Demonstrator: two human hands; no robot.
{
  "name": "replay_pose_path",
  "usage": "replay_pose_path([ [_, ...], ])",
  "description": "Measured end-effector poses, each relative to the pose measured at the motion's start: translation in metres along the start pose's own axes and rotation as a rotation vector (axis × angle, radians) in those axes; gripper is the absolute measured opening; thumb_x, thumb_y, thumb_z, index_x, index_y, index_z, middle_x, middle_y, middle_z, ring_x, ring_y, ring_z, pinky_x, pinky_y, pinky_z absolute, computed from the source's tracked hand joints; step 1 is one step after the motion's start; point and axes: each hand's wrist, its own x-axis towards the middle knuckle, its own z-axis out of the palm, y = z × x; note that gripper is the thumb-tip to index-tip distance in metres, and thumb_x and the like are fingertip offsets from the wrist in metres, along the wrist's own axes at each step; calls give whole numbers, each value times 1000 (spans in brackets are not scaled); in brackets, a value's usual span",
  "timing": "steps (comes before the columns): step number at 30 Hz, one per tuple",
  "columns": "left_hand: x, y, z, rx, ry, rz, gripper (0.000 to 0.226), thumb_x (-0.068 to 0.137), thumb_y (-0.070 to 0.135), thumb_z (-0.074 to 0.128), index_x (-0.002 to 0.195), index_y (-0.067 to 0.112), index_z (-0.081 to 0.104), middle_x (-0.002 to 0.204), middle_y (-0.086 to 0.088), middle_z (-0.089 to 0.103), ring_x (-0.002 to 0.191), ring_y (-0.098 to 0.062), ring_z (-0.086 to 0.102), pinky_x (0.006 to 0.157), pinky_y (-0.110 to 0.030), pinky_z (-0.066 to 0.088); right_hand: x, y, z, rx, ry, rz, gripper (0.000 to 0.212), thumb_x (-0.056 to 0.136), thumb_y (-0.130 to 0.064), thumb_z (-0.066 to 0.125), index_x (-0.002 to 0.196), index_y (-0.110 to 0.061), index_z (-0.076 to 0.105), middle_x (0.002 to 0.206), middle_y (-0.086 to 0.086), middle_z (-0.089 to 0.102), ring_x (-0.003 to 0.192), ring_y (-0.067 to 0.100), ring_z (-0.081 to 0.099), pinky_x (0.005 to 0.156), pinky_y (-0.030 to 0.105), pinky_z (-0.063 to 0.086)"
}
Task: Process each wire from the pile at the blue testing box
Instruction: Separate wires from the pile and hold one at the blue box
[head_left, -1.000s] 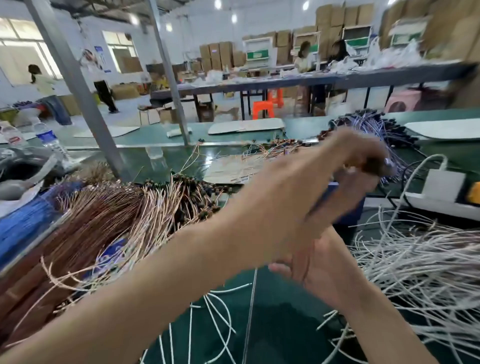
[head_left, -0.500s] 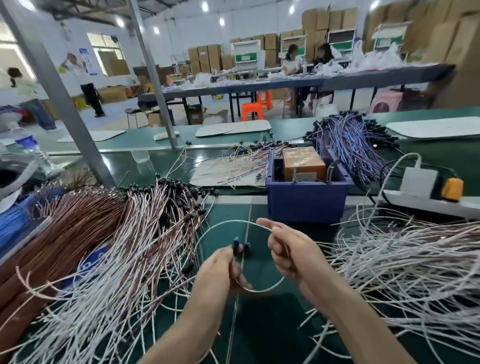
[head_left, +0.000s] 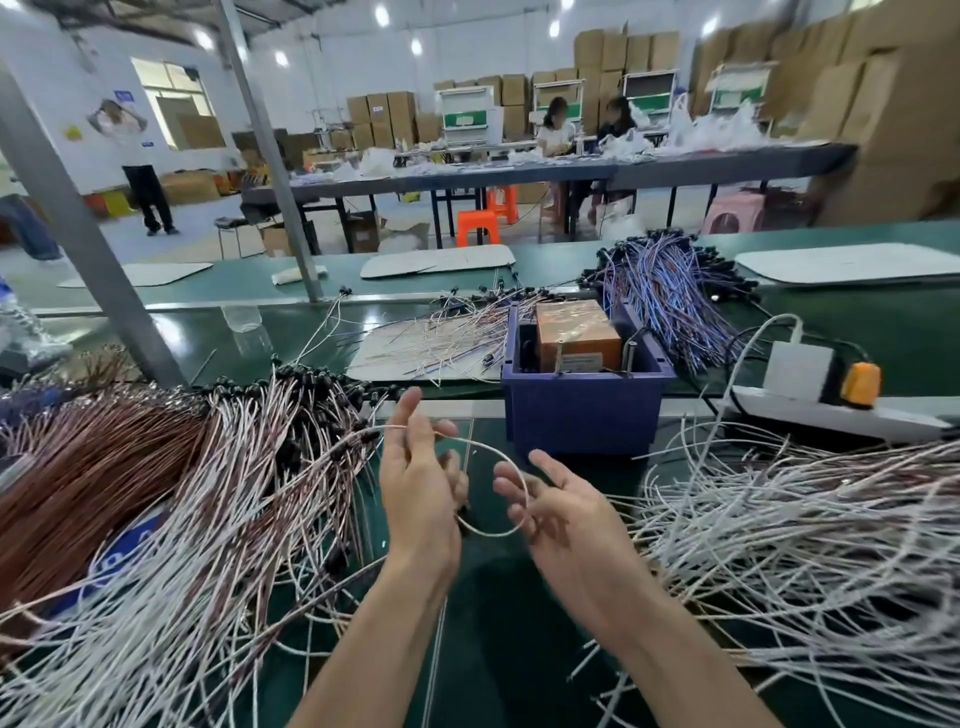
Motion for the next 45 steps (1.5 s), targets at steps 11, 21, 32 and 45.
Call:
replay_pose_path([
  [11,3,-9,-14,458,-225,6,59,106,45,35,54,24,52,49,2,39,43,-16,34,47,-30,32,12,8,-15,-264,92,-52,42,107,-2,40,145,-15,51,123,9,69,103,18,73,76,27,60],
  [21,-3,-30,-14,727,-291,236,41,108,36,35,149,39,36,63,10,46,52,-3,37,53,-18,36,32,22,-21,-395,269,-6,45,99,-5,42,141,-22,43,76,-1,68,57,6,57,44,16,39],
  [32,-3,-38,-17,961,-234,184,39,108,35,36,145,34,49,96,1,72,92,-20,67,74,-31,48,19,31,-13,-531,50,-29,55,106,6,34,158,-9,23,141,-3,49,132,11,51,105,19,45],
  [45,-9,-33,-6,701,-132,226,25,104,30,53,99,24,77,50,18,52,48,-3,39,50,-18,30,8,-7,-12,4,128,-139,38,107,-2,37,144,-2,42,91,11,77,61,6,58,52,17,45],
])
